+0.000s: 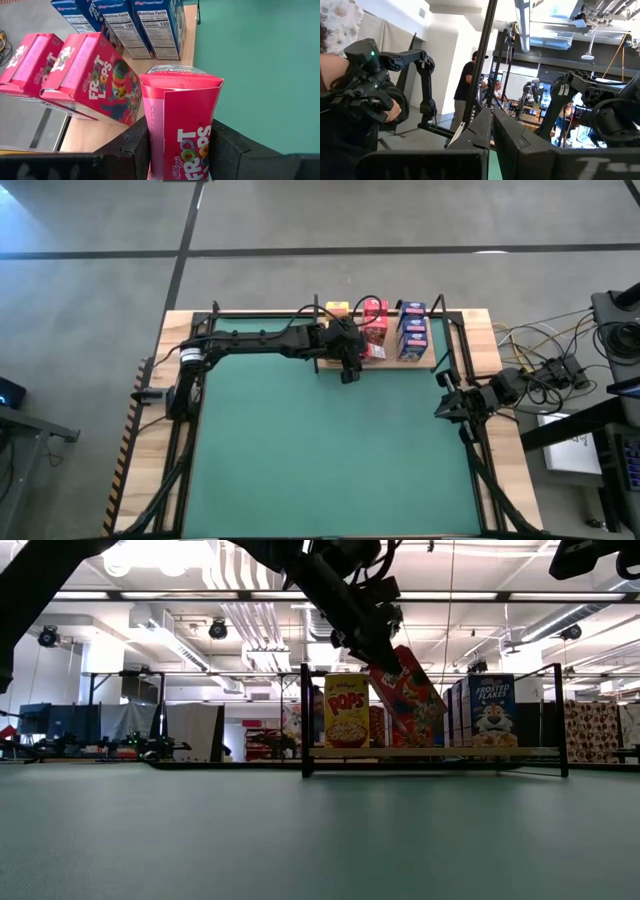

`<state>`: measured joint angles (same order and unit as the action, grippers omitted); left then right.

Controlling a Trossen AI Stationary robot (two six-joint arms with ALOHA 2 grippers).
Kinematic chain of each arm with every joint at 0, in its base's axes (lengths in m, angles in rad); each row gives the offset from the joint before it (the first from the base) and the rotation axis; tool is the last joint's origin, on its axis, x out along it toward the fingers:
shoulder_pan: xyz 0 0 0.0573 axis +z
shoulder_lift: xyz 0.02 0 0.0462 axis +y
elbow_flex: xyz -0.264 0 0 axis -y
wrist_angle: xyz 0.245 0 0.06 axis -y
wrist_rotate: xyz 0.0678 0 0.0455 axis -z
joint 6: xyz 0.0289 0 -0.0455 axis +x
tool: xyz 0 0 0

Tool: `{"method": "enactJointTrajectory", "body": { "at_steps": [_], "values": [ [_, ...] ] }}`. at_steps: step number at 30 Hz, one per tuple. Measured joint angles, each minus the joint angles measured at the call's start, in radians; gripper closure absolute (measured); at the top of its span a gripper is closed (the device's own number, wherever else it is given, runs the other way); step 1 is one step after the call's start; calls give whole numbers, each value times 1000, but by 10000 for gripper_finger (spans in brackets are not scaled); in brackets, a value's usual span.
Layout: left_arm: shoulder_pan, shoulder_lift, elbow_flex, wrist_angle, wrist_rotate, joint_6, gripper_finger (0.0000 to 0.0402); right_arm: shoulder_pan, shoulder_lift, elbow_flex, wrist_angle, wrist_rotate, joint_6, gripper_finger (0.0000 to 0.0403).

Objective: Stack cereal on shelf
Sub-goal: Put the red cereal box on the shelf aligned with the other red cereal boxes

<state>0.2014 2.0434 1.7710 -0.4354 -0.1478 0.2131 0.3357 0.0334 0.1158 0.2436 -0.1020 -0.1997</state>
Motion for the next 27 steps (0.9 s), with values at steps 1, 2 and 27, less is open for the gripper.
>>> {"method": "enactJointTrajectory", "body": {
  "at_steps": [1, 2, 27],
  "values": [
    [1, 0, 0, 1, 0, -2, 269, 0, 0, 0, 0, 0, 0, 394],
    [1, 0, 0, 1, 0, -5, 269, 0, 0, 0, 0, 0, 1, 394],
    [4, 0, -1, 43, 0, 6, 214, 0, 0, 0, 0, 0, 9, 394]
  ]
}}
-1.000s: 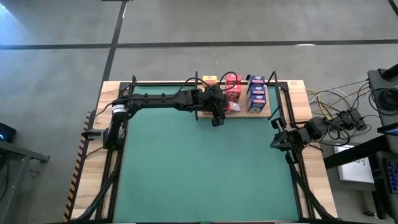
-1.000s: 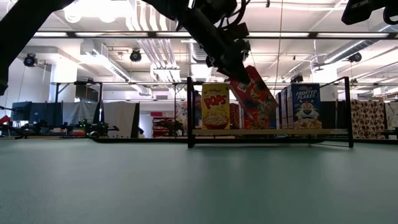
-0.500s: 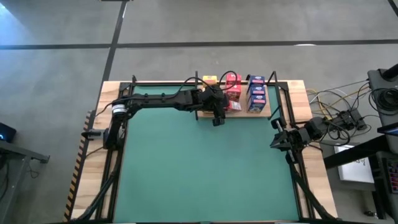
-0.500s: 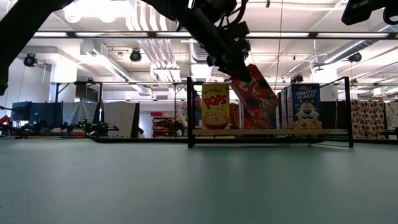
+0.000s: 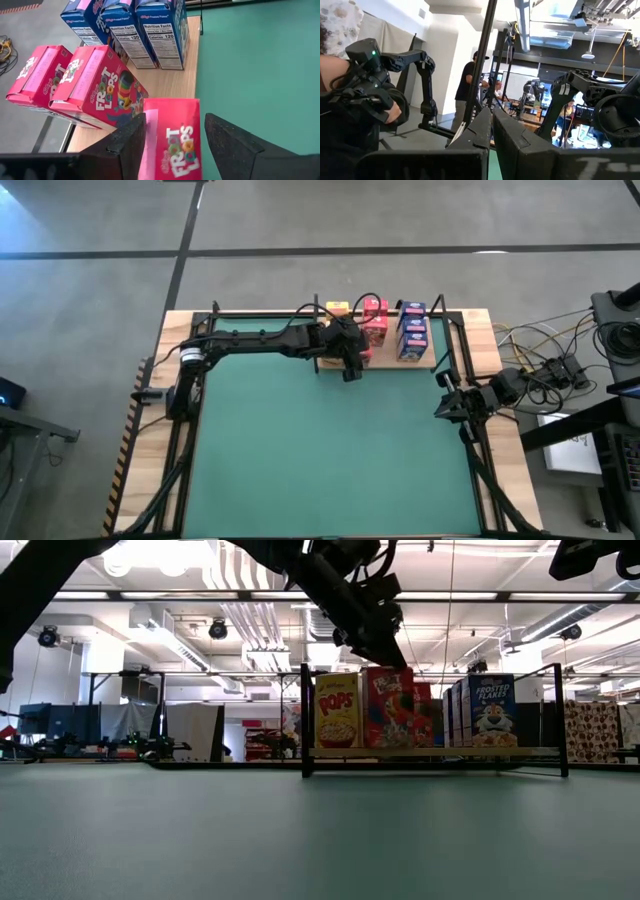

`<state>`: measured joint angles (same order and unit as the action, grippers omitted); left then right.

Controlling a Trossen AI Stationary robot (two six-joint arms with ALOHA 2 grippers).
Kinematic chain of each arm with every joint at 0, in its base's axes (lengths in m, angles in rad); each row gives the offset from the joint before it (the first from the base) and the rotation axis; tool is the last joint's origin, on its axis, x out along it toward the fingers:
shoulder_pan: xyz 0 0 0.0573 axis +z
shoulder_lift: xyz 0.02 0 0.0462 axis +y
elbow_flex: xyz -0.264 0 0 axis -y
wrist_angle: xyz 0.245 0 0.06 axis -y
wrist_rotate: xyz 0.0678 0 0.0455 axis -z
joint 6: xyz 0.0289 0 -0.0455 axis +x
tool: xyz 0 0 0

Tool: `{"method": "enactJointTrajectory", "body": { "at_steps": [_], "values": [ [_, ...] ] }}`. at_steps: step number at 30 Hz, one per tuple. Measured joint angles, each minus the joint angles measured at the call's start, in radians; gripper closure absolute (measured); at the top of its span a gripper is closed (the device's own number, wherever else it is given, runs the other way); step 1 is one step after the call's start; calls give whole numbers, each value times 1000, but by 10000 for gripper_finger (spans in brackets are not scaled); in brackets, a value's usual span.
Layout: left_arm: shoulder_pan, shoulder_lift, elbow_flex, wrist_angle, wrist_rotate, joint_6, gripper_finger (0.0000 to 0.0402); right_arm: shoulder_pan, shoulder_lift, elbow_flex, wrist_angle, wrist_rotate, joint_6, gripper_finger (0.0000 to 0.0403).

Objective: Stack cereal on shelf
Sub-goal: Put the red cereal box on the shelf aligned with the other red cereal boxes

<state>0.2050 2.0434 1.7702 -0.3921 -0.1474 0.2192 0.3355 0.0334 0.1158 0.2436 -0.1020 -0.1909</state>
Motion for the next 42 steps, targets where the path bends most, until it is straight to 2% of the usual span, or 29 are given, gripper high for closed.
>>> {"method": "enactJointTrajectory", "body": {
  "at_steps": [15, 19, 22, 28, 32, 38, 42],
  "values": [
    [-1, 0, 19, 18, 1, 8, 213, 0, 0, 0, 0, 0, 0, 394],
    [-8, -10, 57, -27, 45, 33, 213, 0, 0, 0, -1, 3, 0, 394],
    [-18, -26, 68, -43, 84, 38, 213, 0, 0, 0, -3, 64, 21, 394],
    [-49, -124, 27, -45, 87, 42, 216, 0, 2, 0, -20, 277, 84, 394],
    [-74, -238, -90, 25, 87, 52, 224, 0, 9, 8, -32, 400, 121, 394],
    [-116, -463, -424, 284, 87, 50, 233, 0, 84, 35, -33, 536, 180, 394],
    [-127, -587, -612, 374, 85, 24, 233, -2, 186, 77, -33, 612, 218, 394]
  ]
}}
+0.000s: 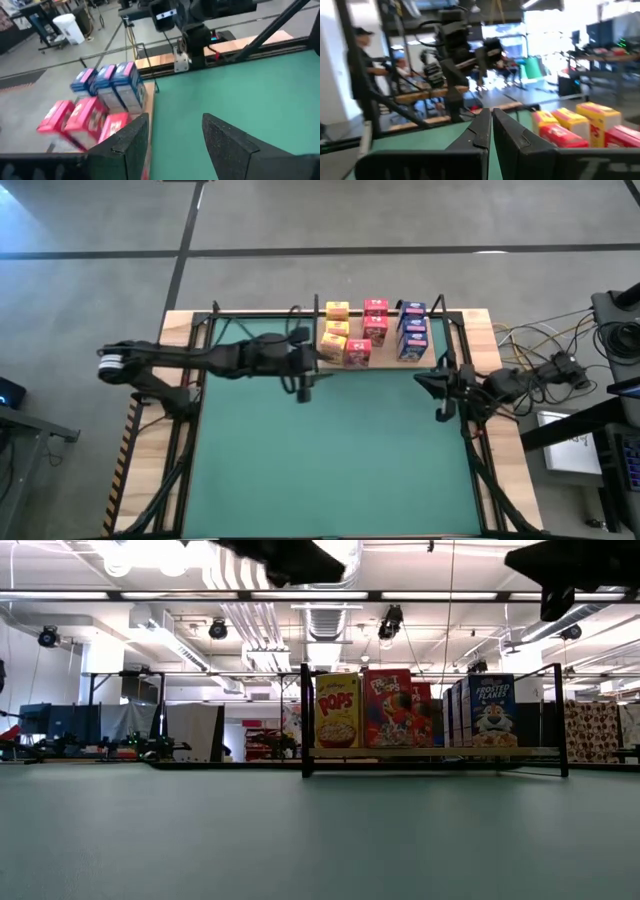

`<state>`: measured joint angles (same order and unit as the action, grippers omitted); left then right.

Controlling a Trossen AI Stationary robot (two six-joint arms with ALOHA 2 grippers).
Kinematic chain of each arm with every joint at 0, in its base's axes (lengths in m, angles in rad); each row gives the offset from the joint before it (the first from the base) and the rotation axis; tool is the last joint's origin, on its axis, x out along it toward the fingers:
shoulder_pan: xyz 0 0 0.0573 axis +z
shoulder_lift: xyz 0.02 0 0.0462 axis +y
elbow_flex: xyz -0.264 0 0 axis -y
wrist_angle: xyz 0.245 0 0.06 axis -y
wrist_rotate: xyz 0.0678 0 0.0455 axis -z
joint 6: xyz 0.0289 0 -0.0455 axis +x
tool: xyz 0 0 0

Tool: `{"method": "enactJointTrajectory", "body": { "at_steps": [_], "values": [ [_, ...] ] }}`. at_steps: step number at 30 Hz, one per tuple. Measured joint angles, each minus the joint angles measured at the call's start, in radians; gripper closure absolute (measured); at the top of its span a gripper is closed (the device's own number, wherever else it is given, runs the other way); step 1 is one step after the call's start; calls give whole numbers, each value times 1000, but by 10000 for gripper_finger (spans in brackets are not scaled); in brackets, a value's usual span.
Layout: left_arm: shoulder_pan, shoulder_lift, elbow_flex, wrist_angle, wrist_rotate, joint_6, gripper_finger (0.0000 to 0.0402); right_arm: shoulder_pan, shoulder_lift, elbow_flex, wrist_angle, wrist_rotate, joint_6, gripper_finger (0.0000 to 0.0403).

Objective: Stack cereal on shelf
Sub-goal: Put the red cereal box on the shelf aligned with the other red cereal boxes

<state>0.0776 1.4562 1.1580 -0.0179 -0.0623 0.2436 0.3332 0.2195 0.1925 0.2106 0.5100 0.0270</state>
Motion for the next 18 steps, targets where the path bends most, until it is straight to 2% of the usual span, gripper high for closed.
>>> {"method": "enactJointTrajectory", "body": {
  "at_steps": [4, 11, 14, 18],
  "values": [
    [3, -90, -146, 45, -65, -1, 233, 0, 130, 66, 1, 83, 34, 394],
    [6, -179, -310, 62, -368, 21, 233, -3, 355, 210, -3, 100, 96, 394],
    [8, -198, -357, 68, -396, 17, 233, -20, 440, 288, -31, 102, 116, 394],
    [9, -222, -420, 141, -397, 2, 233, -70, 545, 419, -185, 101, 179, 394]
  ]
}}
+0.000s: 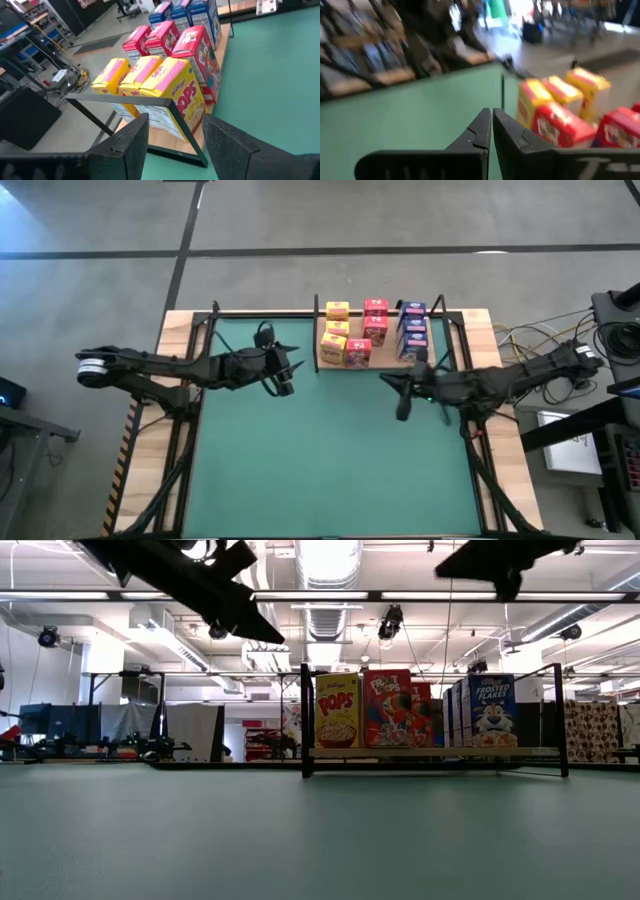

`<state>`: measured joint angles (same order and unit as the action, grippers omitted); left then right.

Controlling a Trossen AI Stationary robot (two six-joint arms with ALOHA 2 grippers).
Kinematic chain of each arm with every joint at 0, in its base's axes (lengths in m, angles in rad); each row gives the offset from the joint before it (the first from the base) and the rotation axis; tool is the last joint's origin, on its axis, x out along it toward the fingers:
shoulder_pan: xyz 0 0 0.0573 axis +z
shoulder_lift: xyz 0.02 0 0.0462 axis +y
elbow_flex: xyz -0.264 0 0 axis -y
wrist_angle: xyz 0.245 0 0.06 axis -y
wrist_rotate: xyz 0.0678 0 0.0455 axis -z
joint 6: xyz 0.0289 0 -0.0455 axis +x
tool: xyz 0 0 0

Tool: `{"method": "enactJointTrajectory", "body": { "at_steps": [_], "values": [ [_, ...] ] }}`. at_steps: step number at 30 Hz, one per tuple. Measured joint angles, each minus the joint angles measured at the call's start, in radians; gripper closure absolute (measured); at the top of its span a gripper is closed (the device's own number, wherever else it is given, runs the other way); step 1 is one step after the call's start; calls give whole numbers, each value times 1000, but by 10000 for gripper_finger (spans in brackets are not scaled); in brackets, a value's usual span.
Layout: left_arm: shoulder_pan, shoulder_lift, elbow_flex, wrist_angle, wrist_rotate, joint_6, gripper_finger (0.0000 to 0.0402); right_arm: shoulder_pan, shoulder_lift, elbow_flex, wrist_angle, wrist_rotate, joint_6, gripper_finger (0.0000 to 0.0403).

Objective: Stack cereal on shelf
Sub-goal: Put the red cereal box on the shelf aligned with the other red cereal boxes

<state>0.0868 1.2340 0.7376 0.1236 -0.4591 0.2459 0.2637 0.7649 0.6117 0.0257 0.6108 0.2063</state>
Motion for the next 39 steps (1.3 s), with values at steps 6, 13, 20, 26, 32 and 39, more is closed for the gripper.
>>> {"method": "enactJointTrajectory", "body": {
  "at_steps": [6, 13, 20, 26, 32, 39],
  "values": [
    [0, -22, -79, 123, -1, -1, 233, -119, 149, 189, -214, -43, 44, 394],
    [0, -18, -121, 145, -2, -6, 233, -279, 316, 377, -370, -189, 10, 394],
    [0, -15, -123, 149, -2, -23, 233, -436, 477, 591, -619, -344, -66, 394],
    [0, -14, -123, 147, -2, -35, 233, -556, 599, 733, -752, -509, -202, 394],
    [0, -13, -123, 146, -2, -46, 233, -629, 680, 805, -805, -602, -369, 394],
    [0, -13, -123, 144, -2, -61, 233, -644, 737, 873, -890, -611, -443, 355]
  ]
}}
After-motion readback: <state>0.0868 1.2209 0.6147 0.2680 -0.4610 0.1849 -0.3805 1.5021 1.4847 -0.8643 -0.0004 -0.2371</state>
